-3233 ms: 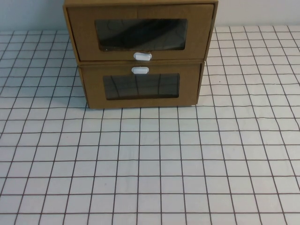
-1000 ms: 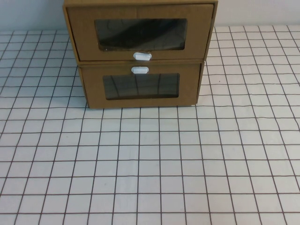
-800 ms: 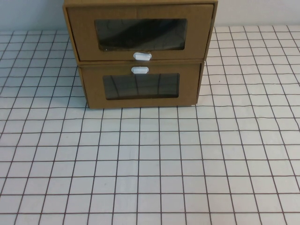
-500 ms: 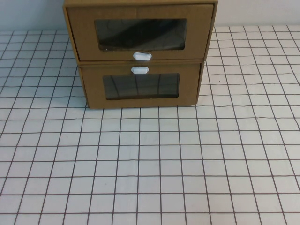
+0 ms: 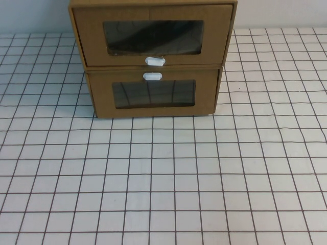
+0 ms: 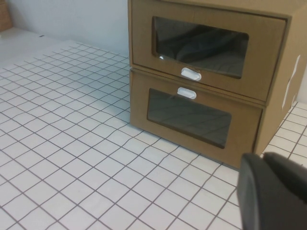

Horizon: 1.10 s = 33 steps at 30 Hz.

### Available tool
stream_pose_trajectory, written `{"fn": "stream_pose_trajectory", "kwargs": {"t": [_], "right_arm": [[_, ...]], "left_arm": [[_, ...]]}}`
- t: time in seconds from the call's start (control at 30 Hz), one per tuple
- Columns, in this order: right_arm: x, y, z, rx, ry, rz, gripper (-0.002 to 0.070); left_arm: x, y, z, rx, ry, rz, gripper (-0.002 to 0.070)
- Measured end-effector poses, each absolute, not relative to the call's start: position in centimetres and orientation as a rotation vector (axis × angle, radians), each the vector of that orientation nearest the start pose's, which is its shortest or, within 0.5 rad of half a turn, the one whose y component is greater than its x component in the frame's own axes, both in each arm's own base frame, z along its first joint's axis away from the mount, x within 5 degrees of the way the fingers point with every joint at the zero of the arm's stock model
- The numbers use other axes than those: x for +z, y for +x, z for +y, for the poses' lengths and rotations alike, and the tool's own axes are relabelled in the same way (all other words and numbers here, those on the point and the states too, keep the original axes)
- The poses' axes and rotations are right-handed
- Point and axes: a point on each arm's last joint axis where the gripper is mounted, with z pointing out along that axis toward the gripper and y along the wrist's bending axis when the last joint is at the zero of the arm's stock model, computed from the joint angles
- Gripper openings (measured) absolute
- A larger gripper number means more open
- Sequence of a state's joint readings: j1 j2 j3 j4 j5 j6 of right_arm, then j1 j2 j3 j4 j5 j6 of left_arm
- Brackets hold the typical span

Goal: Close the shoe box

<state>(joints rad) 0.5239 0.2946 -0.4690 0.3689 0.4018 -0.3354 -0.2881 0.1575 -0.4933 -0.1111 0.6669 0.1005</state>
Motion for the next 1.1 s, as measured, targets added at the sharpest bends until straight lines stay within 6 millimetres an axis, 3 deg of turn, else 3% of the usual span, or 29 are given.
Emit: {"fn": "stream_pose_trajectory", "kwargs": {"t": [0.47,0.63,0.8,0.97,1.1], "right_arm": [[31.8,5.2,4.4,0.513,-0.538,1.625,-0.0015],[31.0,5.3,3.8,0.406,-0.506,1.619,-0.0015],[28.1,5.6,2.7,0.267,-0.378,1.619,-0.0015],[23.5,5.5,1.5,0.155,-0.226,1.596,-0.0015],[20.9,5.5,1.1,0.12,-0.147,1.605,-0.0015]], "left_arm": [[30.7,3.2,-1.6,-0.257,0.321,1.79,-0.0002],[30.7,3.2,-1.6,-0.258,0.32,1.79,-0.0002],[30.7,3.2,-1.6,-0.258,0.32,1.79,-0.0002],[30.7,3.2,-1.6,-0.258,0.319,1.788,-0.0002],[30.7,3.2,-1.6,-0.257,0.32,1.788,-0.0002]]}}
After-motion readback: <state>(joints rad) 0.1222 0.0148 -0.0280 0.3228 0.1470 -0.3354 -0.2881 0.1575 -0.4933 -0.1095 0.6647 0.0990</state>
